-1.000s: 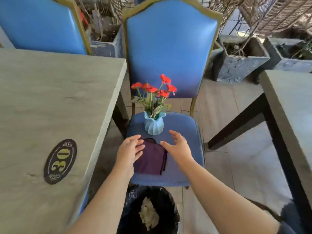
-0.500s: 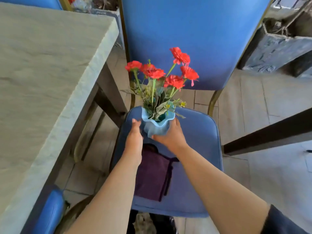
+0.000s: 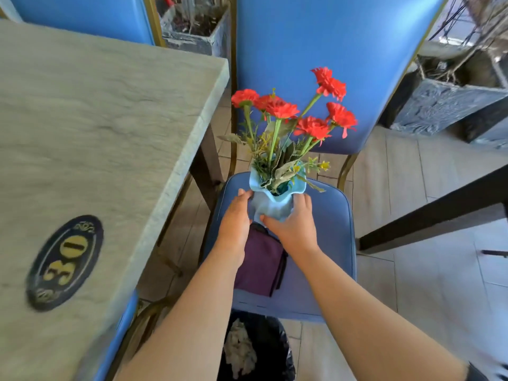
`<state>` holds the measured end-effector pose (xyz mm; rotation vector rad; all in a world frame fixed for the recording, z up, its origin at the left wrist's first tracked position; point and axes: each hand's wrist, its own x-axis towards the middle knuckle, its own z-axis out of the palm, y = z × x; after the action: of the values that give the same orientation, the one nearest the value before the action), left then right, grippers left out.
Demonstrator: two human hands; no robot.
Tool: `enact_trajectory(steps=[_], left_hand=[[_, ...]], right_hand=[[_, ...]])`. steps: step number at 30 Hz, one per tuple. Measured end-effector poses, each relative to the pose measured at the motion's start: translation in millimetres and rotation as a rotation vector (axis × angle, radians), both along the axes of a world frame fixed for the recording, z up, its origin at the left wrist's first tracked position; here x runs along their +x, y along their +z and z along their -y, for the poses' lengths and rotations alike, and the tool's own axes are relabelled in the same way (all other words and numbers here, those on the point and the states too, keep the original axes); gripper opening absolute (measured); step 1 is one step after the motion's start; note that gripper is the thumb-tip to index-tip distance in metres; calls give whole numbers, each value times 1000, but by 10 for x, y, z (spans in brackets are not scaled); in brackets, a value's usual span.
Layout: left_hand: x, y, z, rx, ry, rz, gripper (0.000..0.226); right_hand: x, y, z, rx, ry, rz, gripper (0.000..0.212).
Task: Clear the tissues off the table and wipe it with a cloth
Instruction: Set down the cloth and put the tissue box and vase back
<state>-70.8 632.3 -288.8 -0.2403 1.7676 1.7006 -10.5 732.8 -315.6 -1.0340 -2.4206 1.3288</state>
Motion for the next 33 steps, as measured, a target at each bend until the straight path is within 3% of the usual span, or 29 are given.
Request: enact_trajectory(steps=[2, 4, 9, 12, 16, 25, 33], left_hand=[[174, 262, 191, -40, -32, -121, 29], [364, 522, 442, -17, -16, -190, 31], [815, 1157, 1263, 84, 6, -220, 42], [1082, 1525, 1888, 105, 5, -237, 39], [1362, 1920, 2794, 104, 13, -244, 36], [1516, 2297, 4346, 47, 130, -309, 34], [839, 2118, 5068, -20, 280, -259, 32]], right_hand=[[142, 300, 195, -2, -7, -27, 61], [288, 609, 458, 15, -17, -56, 60], [692, 1311, 1284, 52, -21, -142, 77], [929, 1673, 1866, 37, -17, -192, 92], [1180, 2017, 2688, -3, 2, -247, 96], [1166, 2327, 4199, -59, 118, -323, 92], [412, 2253, 4848, -126, 225, -339, 87]])
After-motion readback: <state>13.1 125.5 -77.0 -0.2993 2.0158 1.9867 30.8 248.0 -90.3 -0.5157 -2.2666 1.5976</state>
